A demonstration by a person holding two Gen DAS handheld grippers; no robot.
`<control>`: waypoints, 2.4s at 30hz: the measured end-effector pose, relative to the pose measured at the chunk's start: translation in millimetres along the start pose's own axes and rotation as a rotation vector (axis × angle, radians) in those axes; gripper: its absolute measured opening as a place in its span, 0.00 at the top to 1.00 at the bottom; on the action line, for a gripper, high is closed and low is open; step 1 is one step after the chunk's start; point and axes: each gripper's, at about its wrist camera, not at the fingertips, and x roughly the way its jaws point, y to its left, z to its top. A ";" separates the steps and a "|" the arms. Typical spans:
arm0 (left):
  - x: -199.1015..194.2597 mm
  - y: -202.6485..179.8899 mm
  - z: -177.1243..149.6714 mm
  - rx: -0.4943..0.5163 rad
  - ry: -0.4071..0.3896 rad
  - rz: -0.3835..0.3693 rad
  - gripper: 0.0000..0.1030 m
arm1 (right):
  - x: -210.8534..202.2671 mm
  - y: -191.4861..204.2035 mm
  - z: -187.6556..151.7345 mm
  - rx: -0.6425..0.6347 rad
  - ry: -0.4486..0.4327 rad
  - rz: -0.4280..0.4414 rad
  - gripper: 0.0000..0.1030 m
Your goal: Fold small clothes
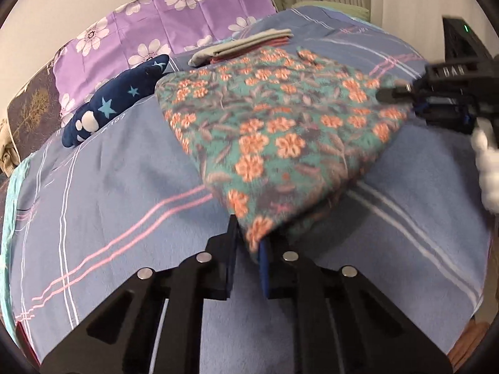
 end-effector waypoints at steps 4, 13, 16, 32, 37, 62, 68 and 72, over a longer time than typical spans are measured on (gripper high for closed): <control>-5.0 0.3 -11.9 0.008 -0.010 -0.024 0.87 | -6.4 -7.5 -2.9 -0.025 -0.006 -0.071 0.86; -42.5 22.7 1.1 -0.099 -0.073 -0.235 0.88 | -28.8 44.1 -0.6 -0.276 -0.117 -0.116 0.79; -37.2 27.3 18.6 -0.130 -0.121 -0.248 0.88 | -16.5 55.1 -3.6 -0.330 -0.096 -0.107 0.79; 7.1 34.2 37.3 -0.179 -0.046 -0.320 0.81 | 8.5 51.3 21.4 -0.399 -0.022 -0.231 0.67; 23.5 50.7 76.6 -0.189 -0.072 -0.262 0.75 | 28.4 50.7 76.3 -0.390 0.011 -0.263 0.64; 89.5 55.2 75.6 -0.138 -0.088 -0.180 0.65 | 62.0 50.3 102.4 -0.447 -0.054 -0.150 0.88; 89.0 55.9 75.4 -0.133 -0.092 -0.174 0.65 | 100.1 72.9 66.3 -0.640 0.085 -0.243 0.87; 87.9 55.2 75.1 -0.132 -0.097 -0.173 0.64 | 116.9 68.3 54.7 -0.729 0.059 -0.358 0.85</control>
